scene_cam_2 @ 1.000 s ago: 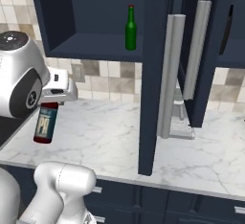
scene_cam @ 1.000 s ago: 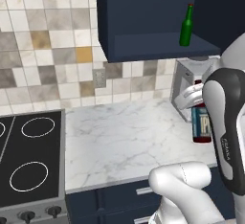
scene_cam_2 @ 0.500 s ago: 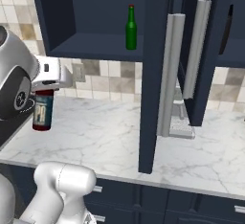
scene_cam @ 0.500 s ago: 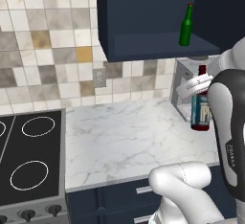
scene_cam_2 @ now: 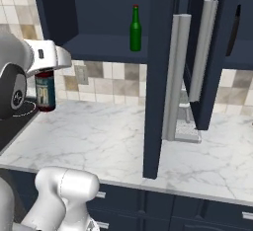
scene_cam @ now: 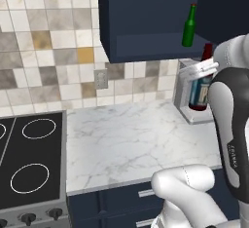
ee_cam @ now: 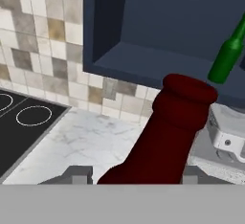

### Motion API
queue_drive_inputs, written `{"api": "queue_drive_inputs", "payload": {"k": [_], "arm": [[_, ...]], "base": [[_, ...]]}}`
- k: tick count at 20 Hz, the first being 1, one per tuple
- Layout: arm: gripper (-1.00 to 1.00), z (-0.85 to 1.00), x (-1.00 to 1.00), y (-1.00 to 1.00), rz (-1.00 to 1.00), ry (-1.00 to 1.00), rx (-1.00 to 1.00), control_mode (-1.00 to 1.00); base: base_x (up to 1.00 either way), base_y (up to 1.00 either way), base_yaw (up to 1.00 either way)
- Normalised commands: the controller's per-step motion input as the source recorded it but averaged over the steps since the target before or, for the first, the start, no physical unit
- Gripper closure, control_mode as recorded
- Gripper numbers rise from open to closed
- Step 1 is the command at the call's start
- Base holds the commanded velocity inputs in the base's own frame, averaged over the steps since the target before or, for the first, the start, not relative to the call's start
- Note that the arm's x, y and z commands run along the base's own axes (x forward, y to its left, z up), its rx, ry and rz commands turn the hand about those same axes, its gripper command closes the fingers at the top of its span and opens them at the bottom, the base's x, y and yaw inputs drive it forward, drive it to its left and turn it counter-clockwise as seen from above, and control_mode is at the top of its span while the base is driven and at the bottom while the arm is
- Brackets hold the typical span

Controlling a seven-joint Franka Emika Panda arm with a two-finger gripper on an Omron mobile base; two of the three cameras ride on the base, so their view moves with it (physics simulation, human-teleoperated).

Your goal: Sort all alcoholic drinks to one cabinet, and non-alcoholic drinks to the other.

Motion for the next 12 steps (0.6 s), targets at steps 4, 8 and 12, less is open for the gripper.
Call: {"api": "queue_drive_inputs", "payload": {"k": [4,8,12], "arm": [[1.00,0.40,0.39,0.00,0.00,-0.11,0.00,-1.00],[1.00,0.38,0.41,0.00,0.00,-0.07,0.00,-1.00],[1.00,0.34,0.32,0.00,0.00,-0.08,0.00,-1.00]], "base": [[0.00,0.00,0.00],[0.00,0.00,0.00],[0.00,0.00,0.00]]}}
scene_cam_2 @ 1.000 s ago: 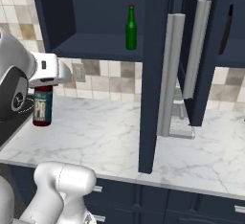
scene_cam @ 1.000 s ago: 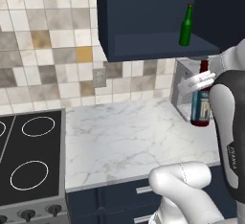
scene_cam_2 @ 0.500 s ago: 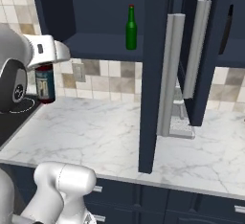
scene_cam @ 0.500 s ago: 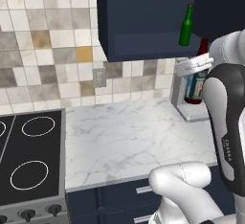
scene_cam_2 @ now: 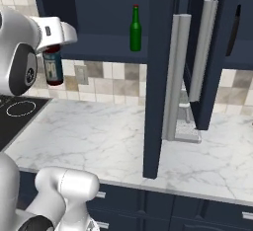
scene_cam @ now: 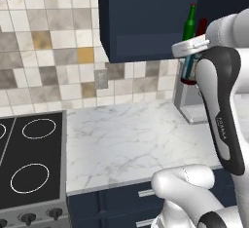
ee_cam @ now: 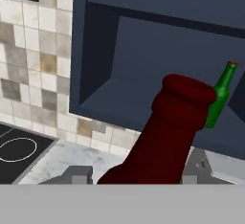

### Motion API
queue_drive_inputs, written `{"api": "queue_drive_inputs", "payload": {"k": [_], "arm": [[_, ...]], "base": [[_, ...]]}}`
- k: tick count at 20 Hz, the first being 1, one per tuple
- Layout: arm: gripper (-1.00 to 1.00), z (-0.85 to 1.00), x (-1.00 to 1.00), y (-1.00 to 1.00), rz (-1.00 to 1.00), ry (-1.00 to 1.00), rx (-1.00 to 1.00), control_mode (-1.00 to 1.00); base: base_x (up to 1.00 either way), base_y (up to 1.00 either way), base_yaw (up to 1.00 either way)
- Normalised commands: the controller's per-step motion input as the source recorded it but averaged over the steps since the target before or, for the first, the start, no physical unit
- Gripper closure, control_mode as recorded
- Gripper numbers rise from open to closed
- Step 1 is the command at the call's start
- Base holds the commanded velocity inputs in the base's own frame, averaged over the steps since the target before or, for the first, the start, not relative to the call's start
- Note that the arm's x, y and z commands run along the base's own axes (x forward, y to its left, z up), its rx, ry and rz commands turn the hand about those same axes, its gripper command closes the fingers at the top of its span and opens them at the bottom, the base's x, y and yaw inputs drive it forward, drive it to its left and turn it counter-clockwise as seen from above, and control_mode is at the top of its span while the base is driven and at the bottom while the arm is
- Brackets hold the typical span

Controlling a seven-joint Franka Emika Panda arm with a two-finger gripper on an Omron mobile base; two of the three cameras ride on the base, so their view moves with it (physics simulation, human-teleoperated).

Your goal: Sort all alcoholic drinks to one cabinet, and non-alcoholic drinks to the other.

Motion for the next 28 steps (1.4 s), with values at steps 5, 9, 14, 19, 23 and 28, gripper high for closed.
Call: {"api": "queue_drive_inputs", "payload": {"k": [5,9,14,19,23,28], "arm": [[1.00,0.28,0.41,0.00,0.00,-0.06,0.00,-1.00],[1.00,0.19,0.50,0.00,0.00,-0.07,0.00,-1.00],[1.00,0.04,0.53,0.00,0.00,-0.07,0.00,-1.00],[1.00,0.00,0.47,0.00,0.00,-0.04,0.00,-1.00],[1.00,-0.03,0.41,0.00,0.00,0.00,-0.01,-1.00],[1.00,-0.03,0.46,0.01,0.00,0.00,-0.01,-1.00]], "base": [[0.00,0.00,0.00],[0.00,0.00,0.00],[0.00,0.00,0.00],[0.00,0.00,0.00],[0.00,0.00,0.00],[0.00,0.00,0.00]]}}
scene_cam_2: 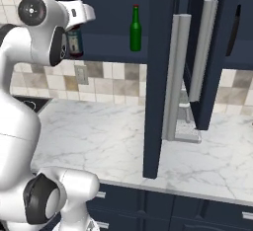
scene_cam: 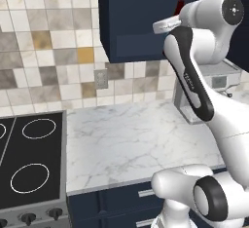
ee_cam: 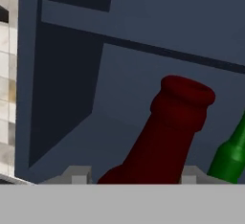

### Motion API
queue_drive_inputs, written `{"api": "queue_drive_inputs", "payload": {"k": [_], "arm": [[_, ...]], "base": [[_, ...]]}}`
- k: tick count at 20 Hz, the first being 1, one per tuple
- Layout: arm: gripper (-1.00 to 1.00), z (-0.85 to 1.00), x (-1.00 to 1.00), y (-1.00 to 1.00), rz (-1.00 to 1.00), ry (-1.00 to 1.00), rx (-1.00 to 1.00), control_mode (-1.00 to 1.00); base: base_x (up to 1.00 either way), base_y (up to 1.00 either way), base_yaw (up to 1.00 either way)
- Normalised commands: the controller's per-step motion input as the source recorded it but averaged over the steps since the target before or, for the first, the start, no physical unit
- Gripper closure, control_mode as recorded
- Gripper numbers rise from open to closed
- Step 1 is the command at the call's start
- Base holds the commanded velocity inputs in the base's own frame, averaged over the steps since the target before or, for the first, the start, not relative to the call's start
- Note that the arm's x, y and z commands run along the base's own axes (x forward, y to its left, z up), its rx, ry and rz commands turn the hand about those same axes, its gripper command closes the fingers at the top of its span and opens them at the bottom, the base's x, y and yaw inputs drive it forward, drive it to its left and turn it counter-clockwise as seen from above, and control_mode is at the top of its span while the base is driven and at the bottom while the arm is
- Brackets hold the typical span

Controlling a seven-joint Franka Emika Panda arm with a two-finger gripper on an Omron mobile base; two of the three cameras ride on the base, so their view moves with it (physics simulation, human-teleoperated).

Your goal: Sort all alcoholic drinks to one cabinet, and non-alcoholic drinks to the other.

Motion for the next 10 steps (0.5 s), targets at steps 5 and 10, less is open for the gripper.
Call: {"api": "queue_drive_inputs", "payload": {"k": [5,10], "arm": [[1.00,-0.04,0.48,0.02,0.00,0.00,-0.01,-1.00],[1.00,-0.11,0.37,0.04,0.00,0.00,-0.01,-1.00]], "base": [[0.00,0.00,0.00],[0.00,0.00,0.00]]}}
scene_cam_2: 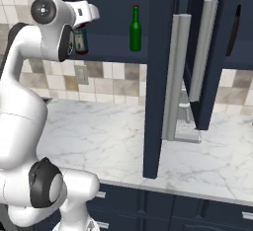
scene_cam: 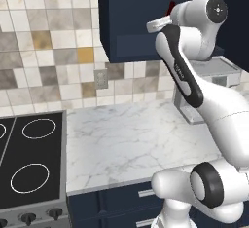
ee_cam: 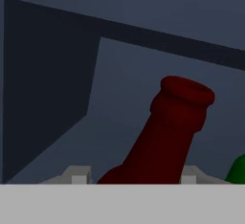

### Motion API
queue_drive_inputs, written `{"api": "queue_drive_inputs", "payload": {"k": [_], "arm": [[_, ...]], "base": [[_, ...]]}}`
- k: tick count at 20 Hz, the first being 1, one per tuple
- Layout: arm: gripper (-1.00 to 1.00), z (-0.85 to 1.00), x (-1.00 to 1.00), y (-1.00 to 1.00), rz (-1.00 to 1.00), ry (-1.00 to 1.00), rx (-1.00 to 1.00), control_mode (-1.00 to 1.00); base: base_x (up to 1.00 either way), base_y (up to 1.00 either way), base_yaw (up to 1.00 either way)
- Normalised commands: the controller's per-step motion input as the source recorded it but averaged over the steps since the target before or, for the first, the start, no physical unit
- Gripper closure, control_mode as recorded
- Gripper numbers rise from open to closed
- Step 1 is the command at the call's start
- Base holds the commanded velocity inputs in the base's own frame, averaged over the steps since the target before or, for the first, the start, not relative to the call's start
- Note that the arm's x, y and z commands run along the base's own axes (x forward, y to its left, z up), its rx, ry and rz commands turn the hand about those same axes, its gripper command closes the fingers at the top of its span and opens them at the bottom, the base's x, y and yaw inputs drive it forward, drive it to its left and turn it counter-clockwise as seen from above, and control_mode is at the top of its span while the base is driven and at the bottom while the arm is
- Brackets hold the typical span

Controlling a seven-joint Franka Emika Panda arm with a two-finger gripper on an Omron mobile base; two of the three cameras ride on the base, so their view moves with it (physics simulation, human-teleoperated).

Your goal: Sort all alcoholic drinks to one cabinet, and non-alcoholic drinks to the other.

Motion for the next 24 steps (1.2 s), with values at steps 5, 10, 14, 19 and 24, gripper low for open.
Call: {"api": "queue_drive_inputs", "payload": {"k": [5,10,14,19,24], "arm": [[1.00,-0.18,0.31,0.01,0.00,0.00,-0.02,-1.00],[1.00,-0.10,0.37,0.03,0.00,0.00,-0.01,-1.00],[1.00,-0.04,0.39,0.04,0.00,0.00,0.00,-1.00],[1.00,-0.02,0.39,0.03,0.00,0.00,0.00,-1.00],[1.00,-0.02,0.41,0.02,0.00,0.00,0.00,-1.00]], "base": [[0.00,0.00,0.00],[0.00,0.00,0.00],[0.00,0.00,0.00],[0.00,0.00,0.00],[0.00,0.00,0.00]]}}
